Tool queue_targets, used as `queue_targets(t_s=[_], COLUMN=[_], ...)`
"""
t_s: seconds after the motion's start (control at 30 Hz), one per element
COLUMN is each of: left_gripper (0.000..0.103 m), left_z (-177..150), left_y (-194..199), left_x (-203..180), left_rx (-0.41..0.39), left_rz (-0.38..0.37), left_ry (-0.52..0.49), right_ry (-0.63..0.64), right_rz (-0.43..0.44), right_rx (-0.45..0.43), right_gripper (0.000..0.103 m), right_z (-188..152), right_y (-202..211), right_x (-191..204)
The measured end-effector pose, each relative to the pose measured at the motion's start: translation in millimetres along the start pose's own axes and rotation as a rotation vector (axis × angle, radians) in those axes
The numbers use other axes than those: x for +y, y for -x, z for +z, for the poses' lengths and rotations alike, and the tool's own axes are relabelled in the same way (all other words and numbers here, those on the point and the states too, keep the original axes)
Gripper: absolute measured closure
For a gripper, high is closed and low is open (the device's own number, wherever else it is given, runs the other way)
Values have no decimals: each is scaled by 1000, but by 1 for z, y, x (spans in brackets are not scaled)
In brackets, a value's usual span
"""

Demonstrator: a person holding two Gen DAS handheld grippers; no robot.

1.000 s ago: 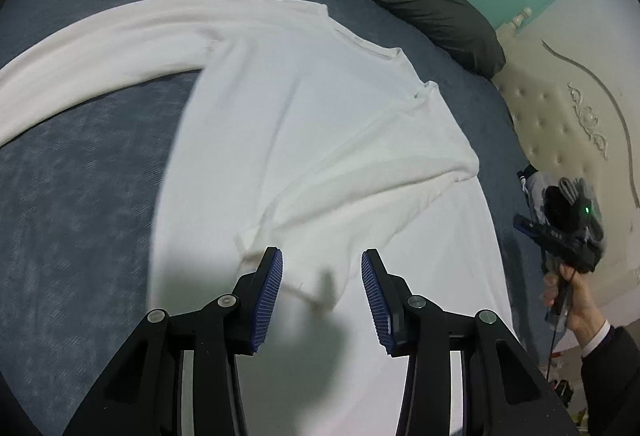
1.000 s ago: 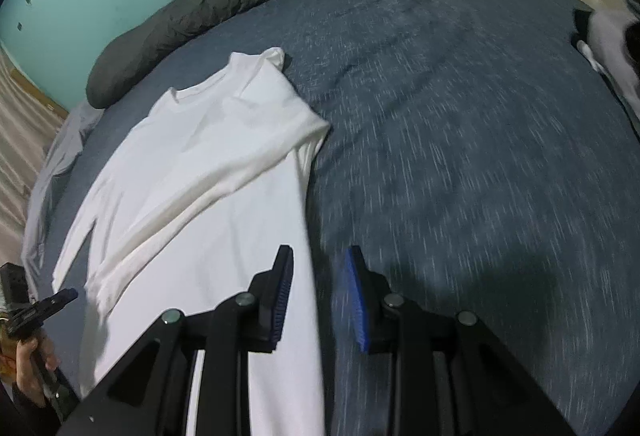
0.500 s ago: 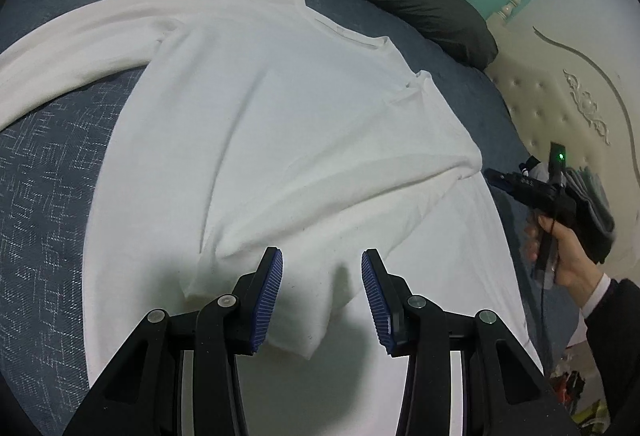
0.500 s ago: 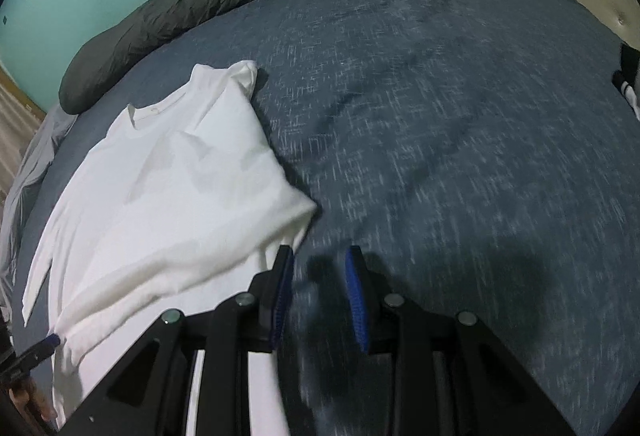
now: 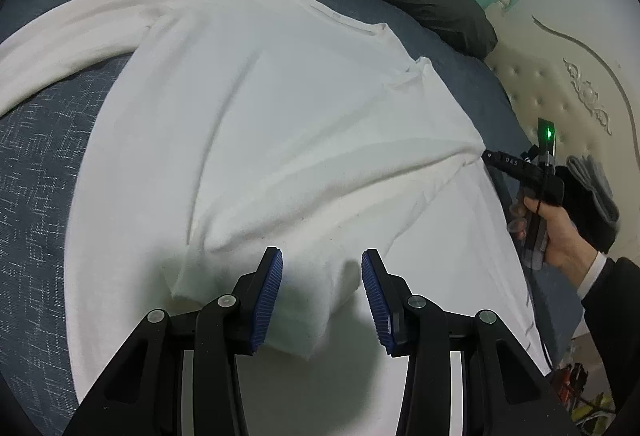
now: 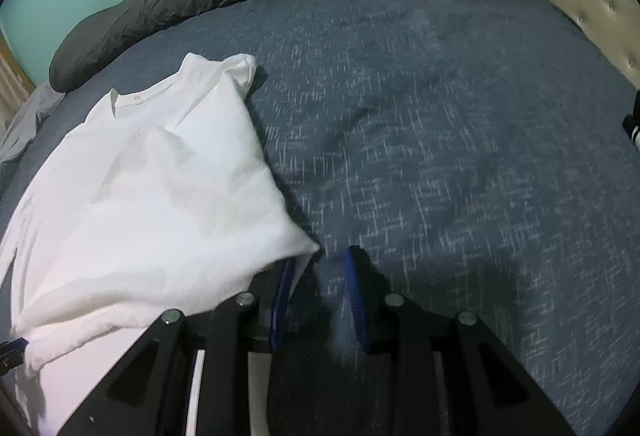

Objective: Fold clothes

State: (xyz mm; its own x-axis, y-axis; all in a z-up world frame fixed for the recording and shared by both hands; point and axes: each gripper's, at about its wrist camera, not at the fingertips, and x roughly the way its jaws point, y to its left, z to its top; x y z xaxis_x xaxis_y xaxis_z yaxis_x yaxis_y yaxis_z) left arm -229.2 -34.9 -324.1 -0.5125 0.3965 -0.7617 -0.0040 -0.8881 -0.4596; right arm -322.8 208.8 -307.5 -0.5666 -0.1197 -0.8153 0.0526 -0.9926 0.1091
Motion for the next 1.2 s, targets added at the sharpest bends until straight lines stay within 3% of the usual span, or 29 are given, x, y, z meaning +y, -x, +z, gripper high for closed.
queue_targets(t_s=[0.07,0.1,0.2,0.37,0.7,0.87,0.97,1.07,1.2], left_gripper=[58,58,58,58,58,58,58,58,58], left_z=[-1,-1,-2,-6,-11,-14,-15,-16,-18], left_y=[0,0,-1,-6,-9,-10,-9,-7,-6], left_x=[-1,-1,1,2,0,-1,0,1,1], left_rx=[-1,-1,4,24,35,43,44,44,44], left_rz=[1,2,3,15,30,42,41,40,39], left_ry=[-6,-8,-4,-12,-37,-56,-55,-51,-46], right_ry=[44,51,50,104,137,153,143,53,-10], right_rz=[-19,-17,-7,-49,-99,-119,-113,-44,5], right_rx=[-6,-12,-38,-81,-33,53,53,39,13], right_gripper=[77,86,101,102,102,102,102,102,77], right_z=[1,1,3,12,32,34,31,28,20], right_y=[0,1,5,18,2,-17,-22,-17,2], right_x=[5,6,7,10,10,9,10,-3,-16])
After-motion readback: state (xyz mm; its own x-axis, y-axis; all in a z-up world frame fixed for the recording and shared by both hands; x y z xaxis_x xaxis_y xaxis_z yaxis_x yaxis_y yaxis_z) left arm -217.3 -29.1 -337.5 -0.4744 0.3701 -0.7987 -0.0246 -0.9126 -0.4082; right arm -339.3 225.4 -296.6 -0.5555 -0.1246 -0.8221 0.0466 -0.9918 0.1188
